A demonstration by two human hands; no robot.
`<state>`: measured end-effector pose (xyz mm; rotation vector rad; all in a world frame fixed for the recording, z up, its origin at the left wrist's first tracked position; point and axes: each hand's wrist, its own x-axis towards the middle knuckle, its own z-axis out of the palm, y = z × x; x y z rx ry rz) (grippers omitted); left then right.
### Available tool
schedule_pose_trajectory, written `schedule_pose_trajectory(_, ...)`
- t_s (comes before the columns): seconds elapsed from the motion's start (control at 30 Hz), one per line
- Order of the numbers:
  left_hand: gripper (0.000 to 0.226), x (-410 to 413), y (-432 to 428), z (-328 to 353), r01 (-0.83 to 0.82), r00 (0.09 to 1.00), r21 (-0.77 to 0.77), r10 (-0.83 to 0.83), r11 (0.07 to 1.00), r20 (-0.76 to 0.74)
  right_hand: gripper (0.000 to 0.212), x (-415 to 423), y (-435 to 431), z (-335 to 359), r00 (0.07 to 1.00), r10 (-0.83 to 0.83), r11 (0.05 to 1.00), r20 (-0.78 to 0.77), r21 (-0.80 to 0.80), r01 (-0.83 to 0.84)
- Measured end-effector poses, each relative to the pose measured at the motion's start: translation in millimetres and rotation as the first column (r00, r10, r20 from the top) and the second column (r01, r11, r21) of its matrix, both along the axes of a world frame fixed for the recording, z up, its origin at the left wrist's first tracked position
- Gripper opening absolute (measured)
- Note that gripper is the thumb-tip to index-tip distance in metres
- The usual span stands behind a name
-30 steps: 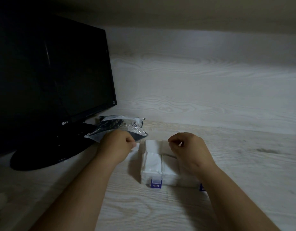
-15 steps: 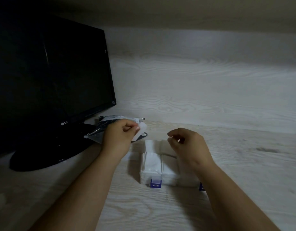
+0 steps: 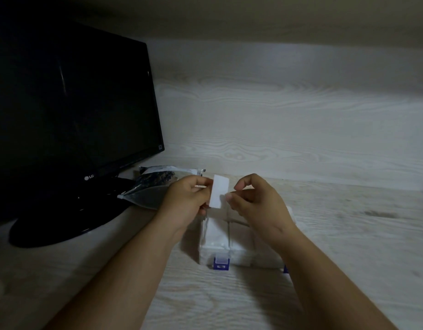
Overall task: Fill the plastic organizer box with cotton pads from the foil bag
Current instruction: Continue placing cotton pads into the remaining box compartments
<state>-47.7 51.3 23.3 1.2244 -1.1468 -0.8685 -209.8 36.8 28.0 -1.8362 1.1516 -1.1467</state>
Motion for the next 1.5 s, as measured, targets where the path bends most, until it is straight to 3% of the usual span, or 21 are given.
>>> schedule_pose_trajectory(0.2,0.015,-2,0,-3,0.094,0.994,0.054,-0.091,0.994,-0.062,0.018,5,-2,-2,0.998,0.003,1.000,0.058,0.021,-0.004)
schedule_pose_trajectory(0.33,0.012,-1,0,-2,0.049,0.995,0.045,-0.045,0.998,-0.091,0.013,4,-7,-5,0.998,0.000,1.000,0.061,-0.001,0.000)
schedule_pose_trajectory(0.57,0.015,1,-2,-4,-0.073,0.989,-0.006,0.073,0.997,0.131,0.012,6,-13,-13,0.991,-0.035,0.994,-0.132,-0.103,0.021)
schedule_pose_trajectory(0.67,0.013,0,-4,-9,-0.119,0.940,-0.027,0.121,0.993,0.320,0.014,7,-14,-14,0.939,-0.086,0.982,-0.332,-0.188,0.023)
schedule_pose_trajectory(0.77,0.018,0,-8,-16,-0.155,0.876,-0.017,0.146,0.988,0.459,0.016,8,-15,-15,0.892,-0.119,0.975,-0.435,-0.221,0.022)
schedule_pose_trajectory(1.17,0.022,3,-15,-26,-0.156,0.811,0.017,0.118,0.988,0.573,0.023,13,-14,-14,0.774,-0.061,0.977,-0.630,-0.198,-0.084)
schedule_pose_trajectory(1.5,0.029,6,-16,-27,-0.170,0.778,0.057,0.099,0.984,0.621,0.027,10,-10,-11,0.786,-0.020,0.979,-0.618,-0.170,-0.109)
